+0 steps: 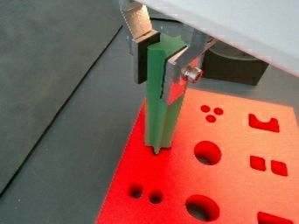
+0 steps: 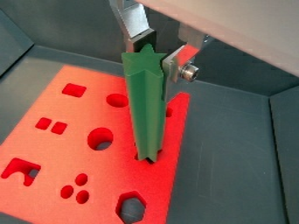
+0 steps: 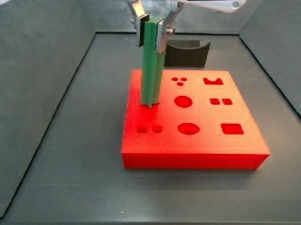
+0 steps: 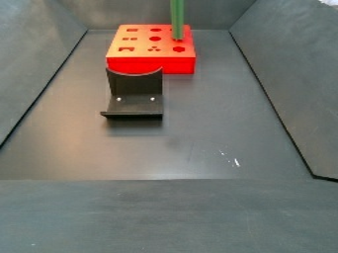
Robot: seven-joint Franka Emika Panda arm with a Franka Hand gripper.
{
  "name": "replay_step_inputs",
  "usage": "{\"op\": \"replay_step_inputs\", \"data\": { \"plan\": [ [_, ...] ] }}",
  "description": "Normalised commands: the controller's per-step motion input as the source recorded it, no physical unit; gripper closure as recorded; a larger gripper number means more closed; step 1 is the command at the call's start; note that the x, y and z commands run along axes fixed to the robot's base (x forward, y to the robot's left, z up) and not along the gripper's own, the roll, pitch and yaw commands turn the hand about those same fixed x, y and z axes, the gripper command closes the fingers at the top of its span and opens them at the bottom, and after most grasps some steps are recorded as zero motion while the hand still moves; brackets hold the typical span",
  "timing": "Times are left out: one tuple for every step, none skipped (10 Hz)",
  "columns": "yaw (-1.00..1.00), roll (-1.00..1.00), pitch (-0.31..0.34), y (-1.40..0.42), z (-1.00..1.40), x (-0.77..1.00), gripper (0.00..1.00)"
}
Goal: Insert the star object.
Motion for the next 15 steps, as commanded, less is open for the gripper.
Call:
{"op": "replay_step_inputs", "data": {
  "plan": [
    [-0.42,0.02,0.0,0.0,-0.11,0.07,1.0],
    [-0.39,0.0,0.0,0.0,-0.03,0.09,1.0],
    [-0.07,0.0,0.003,0.0,-0.01,0.0,1.0],
    [0.0,0.0,0.0,0.0,-0.04,0.0,1.0],
    [-0.18,0.0,0.0,0.0,-0.37,0.0,1.0],
    [-0.28,0.05,0.0,-0.01,-0.5,0.0,1.0],
    [-0.29,0.07,0.0,-0.01,-0.48,0.0,1.0],
    [-0.27,0.03,0.0,-0.03,-0.4,0.0,1.0],
    [-0.24,0.0,0.0,-0.03,-0.38,0.0,1.0],
    [-0.22,0.0,-0.039,-0.02,-0.54,0.01,1.0],
    [-0.16,-0.07,-0.091,0.0,-0.93,0.09,1.0],
    [-0.15,-0.07,-0.091,0.0,-0.95,0.09,1.0],
    [-0.15,-0.06,-0.113,0.0,-0.94,0.13,1.0],
    [-0.18,-0.04,-0.116,0.0,-0.95,0.13,1.0],
    [-0.13,-0.05,-0.104,0.01,-0.94,0.13,1.0]
  ]
}}
